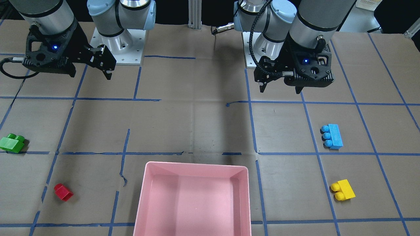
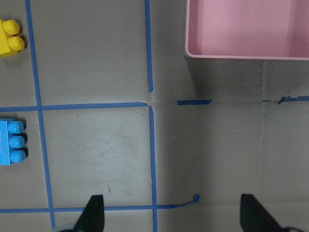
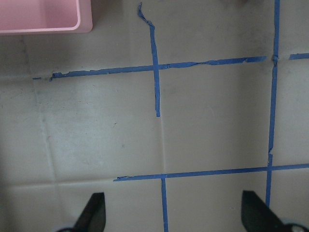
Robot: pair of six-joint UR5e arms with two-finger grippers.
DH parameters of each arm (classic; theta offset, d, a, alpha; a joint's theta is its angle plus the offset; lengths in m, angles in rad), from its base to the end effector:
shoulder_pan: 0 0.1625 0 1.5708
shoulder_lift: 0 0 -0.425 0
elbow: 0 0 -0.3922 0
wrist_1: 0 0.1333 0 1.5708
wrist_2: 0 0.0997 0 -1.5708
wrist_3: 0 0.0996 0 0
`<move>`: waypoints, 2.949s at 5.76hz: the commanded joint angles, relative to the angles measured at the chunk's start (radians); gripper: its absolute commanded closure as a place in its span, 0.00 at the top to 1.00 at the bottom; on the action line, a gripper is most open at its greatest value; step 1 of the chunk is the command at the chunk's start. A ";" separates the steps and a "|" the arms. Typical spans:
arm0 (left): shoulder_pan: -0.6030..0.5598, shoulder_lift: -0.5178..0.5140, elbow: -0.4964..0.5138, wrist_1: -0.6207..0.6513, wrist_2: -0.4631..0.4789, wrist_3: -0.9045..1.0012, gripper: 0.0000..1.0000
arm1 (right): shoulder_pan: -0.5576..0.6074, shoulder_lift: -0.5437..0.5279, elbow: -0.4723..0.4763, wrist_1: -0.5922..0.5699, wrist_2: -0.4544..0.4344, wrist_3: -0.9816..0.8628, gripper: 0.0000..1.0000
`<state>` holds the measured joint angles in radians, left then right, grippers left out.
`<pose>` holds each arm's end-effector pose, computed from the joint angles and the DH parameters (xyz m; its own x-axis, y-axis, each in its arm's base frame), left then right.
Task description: Put all blocks into box
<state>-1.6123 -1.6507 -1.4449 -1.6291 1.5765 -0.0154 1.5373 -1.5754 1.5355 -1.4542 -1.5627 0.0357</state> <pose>-0.1544 -0.5182 0.5034 -0.9996 0.0262 -0.0059 0.0261 0.9996 0.0122 0.1179 -0.4859 0.4962 -0.9976 0.0697 -0.0053 0.0690 0.9946 0.0769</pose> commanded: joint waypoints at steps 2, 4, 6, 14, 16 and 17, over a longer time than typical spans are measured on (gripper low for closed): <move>0.014 0.002 0.000 0.002 -0.003 0.003 0.99 | 0.000 0.000 0.000 0.000 0.000 0.000 1.00; 0.057 -0.024 -0.006 0.000 0.006 0.006 0.99 | 0.000 0.000 0.000 0.000 0.000 0.000 1.00; 0.246 -0.070 -0.044 0.000 0.007 0.166 0.99 | -0.002 0.000 0.000 0.000 0.000 0.000 1.00; 0.578 -0.267 -0.480 0.655 0.011 0.825 0.99 | -0.002 0.000 0.000 -0.002 0.001 0.000 1.00; 0.575 -0.330 -0.482 0.683 0.117 0.813 0.99 | -0.002 0.002 0.002 -0.003 0.003 -0.004 1.00; 0.575 -0.340 -0.483 0.683 0.115 0.813 0.99 | 0.000 0.003 0.000 -0.005 0.003 -0.007 1.00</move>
<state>-1.0362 -1.9793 -1.9250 -0.9486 1.6870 0.7990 1.5359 -1.5737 1.5363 -1.4577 -1.5604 0.0318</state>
